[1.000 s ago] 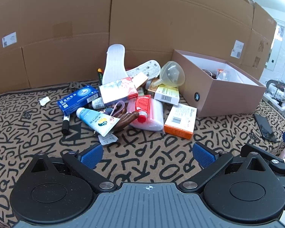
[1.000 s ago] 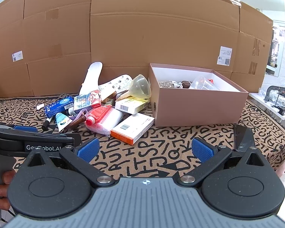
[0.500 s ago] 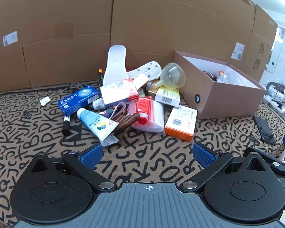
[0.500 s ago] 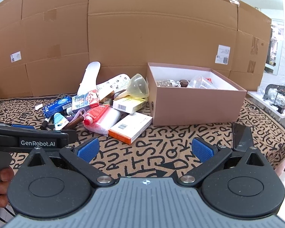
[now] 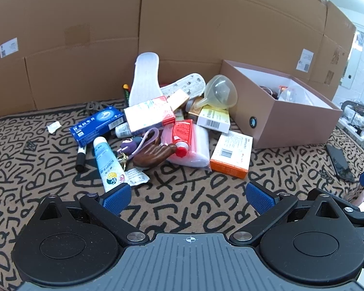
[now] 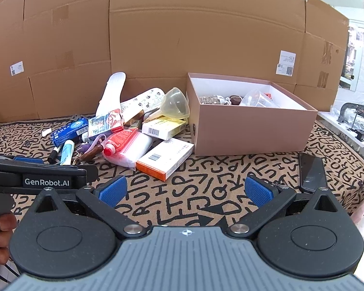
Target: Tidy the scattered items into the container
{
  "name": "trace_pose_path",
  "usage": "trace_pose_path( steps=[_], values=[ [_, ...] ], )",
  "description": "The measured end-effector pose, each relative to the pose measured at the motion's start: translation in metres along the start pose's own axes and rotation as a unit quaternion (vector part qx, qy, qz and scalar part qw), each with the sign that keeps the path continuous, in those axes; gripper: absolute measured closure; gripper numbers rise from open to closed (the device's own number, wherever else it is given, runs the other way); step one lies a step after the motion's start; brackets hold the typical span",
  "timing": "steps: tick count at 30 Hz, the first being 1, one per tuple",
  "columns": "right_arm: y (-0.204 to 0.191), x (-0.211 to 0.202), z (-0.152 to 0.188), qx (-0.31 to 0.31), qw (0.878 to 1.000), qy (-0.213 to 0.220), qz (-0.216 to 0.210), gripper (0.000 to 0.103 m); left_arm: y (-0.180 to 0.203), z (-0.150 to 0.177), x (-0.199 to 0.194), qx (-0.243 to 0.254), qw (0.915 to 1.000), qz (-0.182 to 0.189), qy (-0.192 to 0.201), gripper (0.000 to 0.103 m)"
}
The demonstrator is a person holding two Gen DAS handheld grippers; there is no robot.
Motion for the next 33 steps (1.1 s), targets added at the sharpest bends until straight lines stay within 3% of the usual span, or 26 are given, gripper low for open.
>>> trace_pose_path(
  steps=[33],
  values=[
    [0.002, 0.013, -0.002, 0.005, 1.0, -0.006, -0.008, 0.0, 0.002, -0.005, 0.008, 0.003, 0.9999, -0.01, -0.007, 0.0]
  ],
)
Point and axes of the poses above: each gripper's, at about its wrist camera, not at the fingertips, and x roughly the way its jaws point, y to its right, z to its underside, the point moved 3 cm from there along x, roughly the way its jaws point, and after that the axes turned 7 degrees about z, right-handed, at the moved point
